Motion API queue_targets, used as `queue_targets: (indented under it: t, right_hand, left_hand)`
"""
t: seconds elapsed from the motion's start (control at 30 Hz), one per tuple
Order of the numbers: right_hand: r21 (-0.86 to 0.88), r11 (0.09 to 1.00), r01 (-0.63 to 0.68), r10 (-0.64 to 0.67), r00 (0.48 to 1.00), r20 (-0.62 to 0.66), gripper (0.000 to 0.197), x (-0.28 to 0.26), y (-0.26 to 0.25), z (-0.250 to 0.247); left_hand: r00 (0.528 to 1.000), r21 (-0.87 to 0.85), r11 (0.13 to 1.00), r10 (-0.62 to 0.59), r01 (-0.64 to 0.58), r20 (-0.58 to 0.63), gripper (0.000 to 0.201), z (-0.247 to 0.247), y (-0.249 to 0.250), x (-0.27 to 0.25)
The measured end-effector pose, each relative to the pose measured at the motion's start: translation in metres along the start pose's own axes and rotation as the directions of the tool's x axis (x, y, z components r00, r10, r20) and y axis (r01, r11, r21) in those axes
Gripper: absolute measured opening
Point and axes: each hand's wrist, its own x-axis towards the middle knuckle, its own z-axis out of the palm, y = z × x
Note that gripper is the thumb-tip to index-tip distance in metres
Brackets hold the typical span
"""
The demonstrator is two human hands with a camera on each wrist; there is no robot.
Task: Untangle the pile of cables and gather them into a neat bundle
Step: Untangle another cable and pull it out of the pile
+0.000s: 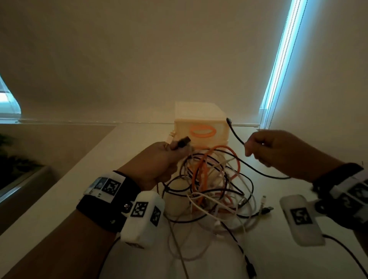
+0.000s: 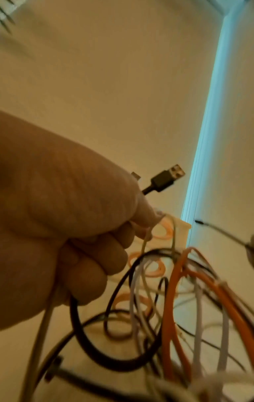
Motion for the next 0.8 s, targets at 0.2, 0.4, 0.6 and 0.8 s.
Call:
queue_targets:
  t: [0.2, 0.4, 0.6, 0.8]
  right_hand:
    - [-0.365, 0.927, -0.089, 0.165, 0.969, 0.183, 0.025, -0.013, 0.012, 0.002]
    - [-0.139, 0.99, 0.032, -0.068, 0.962, -0.263, 0.01, -0.015, -0.045, 0.007]
    - [0.708, 0.699, 0.099, -0.007, 0.991, -0.132, 0.036, 0.002, -0.111, 0.099]
    - [0.68, 0.733, 0.01, 0.069, 0.994, -0.09, 0.028, 0.014, -0.095, 0.131]
  left_hand:
    - [0.987, -0.49, 0.861, 0.075, -0.136, -0.143, 0.043, -0.014, 0.015, -0.002]
    - [0.981, -0.48, 0.857, 0.138, -0.186, -0.135, 0.044, 0.007, 0.026, -0.011]
    - [0.98, -0.454, 0.871, 0.139, -0.189, -0.14, 0.04, 0.015, 0.03, -0.016]
    - [0.991, -0.504, 0.855, 0.077, -0.122, -0.11, 0.037, -0.004, 0.028, -0.014]
